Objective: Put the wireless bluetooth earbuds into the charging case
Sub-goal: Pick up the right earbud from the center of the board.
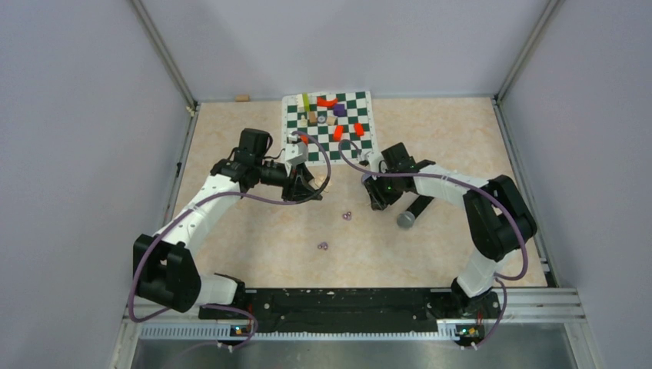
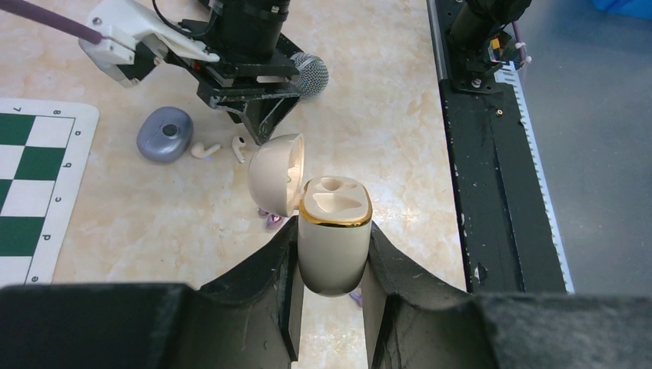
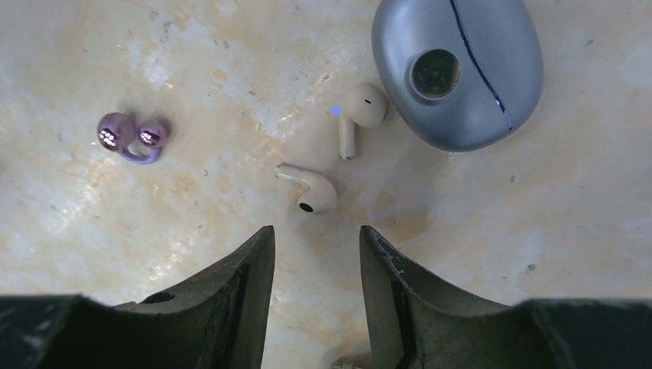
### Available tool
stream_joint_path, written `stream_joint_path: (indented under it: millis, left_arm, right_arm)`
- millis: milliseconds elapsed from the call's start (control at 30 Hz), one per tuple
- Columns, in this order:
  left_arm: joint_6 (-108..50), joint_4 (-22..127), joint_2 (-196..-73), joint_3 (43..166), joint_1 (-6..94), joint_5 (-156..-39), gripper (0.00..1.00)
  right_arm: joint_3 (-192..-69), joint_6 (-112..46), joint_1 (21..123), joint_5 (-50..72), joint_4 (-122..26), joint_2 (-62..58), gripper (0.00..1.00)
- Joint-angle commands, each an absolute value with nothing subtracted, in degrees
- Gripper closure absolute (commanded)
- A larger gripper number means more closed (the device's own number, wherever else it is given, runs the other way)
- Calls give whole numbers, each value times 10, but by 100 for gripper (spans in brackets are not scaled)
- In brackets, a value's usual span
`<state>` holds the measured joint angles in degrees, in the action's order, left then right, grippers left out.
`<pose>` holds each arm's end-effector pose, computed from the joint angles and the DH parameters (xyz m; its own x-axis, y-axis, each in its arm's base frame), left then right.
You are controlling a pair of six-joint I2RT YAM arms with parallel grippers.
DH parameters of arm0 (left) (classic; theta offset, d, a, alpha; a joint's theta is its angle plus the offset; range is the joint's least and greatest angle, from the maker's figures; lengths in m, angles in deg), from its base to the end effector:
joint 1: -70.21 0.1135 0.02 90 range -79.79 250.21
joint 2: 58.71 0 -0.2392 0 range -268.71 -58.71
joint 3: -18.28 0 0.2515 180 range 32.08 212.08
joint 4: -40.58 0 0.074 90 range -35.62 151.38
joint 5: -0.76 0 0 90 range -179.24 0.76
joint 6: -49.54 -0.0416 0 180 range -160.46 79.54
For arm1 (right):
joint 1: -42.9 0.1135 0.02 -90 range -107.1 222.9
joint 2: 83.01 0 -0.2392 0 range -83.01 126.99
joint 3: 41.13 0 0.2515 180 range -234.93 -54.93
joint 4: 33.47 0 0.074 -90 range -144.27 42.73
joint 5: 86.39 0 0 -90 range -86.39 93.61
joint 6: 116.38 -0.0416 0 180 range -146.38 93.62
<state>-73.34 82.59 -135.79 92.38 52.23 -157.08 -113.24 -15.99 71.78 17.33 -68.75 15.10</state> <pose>0.2555 -0.1234 0.2702 -0.1633 0.2683 -0.9494 0.9861 0.0130 -0.1659 0.2884 0.1703 0.1397 -0.6527 -0.5601 -0.5102 -0.6982 0.7062 0.1179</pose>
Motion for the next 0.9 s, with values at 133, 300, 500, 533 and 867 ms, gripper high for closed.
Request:
stream_joint_path:
  millis: [133, 300, 500, 533, 867]
  left_arm:
    - [-734, 808, -1331, 916, 524, -1583, 100]
    - [-737, 807, -1329, 916, 524, -1585, 100]
    - [-739, 808, -1330, 914, 523, -1586, 100]
    - [-739, 808, -1329, 914, 523, -1586, 100]
    - [-742, 808, -1327, 912, 523, -1586, 100]
  right_arm:
    - [-1176, -223, 668, 300, -701, 180, 55]
    - [-1186, -231, 664, 300, -700, 207, 55]
    - [-1192, -234, 664, 293, -699, 221, 57]
    - [-1192, -235, 664, 294, -699, 222, 59]
    - [-1186, -234, 664, 301, -701, 225, 70]
